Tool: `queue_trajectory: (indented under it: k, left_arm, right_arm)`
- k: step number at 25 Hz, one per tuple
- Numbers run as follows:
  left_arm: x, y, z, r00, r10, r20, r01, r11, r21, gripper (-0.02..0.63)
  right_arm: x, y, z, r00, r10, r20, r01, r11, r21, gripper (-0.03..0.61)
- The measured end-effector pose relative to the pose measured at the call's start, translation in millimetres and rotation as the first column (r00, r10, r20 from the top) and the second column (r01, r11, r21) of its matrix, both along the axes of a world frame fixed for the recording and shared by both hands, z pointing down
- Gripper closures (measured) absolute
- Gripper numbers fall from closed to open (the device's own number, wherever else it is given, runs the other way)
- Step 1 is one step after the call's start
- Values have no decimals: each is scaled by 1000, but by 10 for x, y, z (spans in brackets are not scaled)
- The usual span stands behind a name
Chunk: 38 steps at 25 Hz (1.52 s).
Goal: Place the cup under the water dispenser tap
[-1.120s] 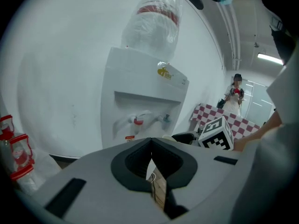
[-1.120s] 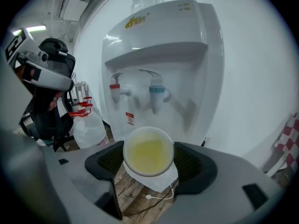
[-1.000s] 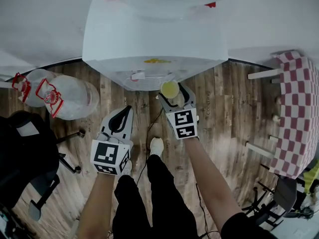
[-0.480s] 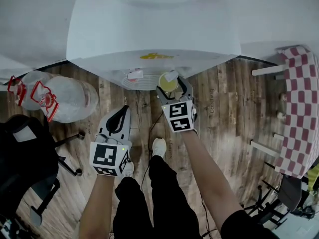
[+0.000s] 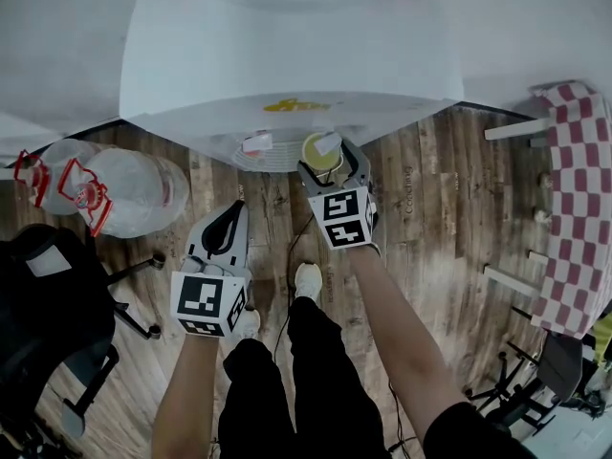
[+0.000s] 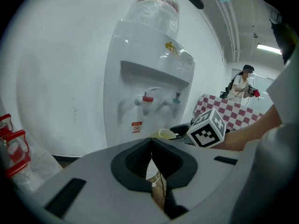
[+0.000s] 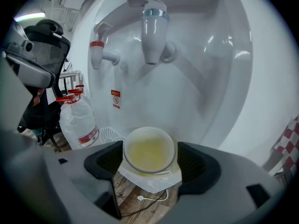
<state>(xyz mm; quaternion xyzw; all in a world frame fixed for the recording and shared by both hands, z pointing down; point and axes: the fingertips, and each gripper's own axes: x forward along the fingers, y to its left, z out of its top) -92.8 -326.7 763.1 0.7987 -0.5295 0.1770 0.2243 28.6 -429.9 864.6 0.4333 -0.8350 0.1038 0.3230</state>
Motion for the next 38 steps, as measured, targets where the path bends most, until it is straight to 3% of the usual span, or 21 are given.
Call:
queue_trajectory:
  k: [7, 20, 23, 28, 31, 38]
  left_arm:
    - [17, 42, -121, 1000, 9, 4, -9, 1000, 1, 600]
    - [123, 168, -766, 999, 48, -6, -48, 999, 21, 600]
    - [130, 236, -962, 998, 58, -16, -57, 998, 25, 600]
    - [136, 411, -1381, 996, 82, -35, -81, 996, 33, 600]
    - [102, 563, -1660, 994, 100, -42, -98, 994, 39, 600]
    - [-53, 1066, -2340, 987, 151, -48, -147, 986, 76, 600]
  right_arm:
    - [47, 99, -155, 999, 21, 28, -20, 1000, -12, 222]
    - [88, 500, -709, 999, 22, 37, -20, 998, -58, 229]
    - [90, 625, -925, 998, 29, 52, -26, 998, -52, 320]
    - [121, 937, -1335, 993, 68, 93, -61, 995, -77, 398]
    - [110, 1146, -1646, 990, 85, 109, -77, 994, -75, 482]
    - [90, 1750, -2456, 967, 167, 190, -157, 985, -67, 546]
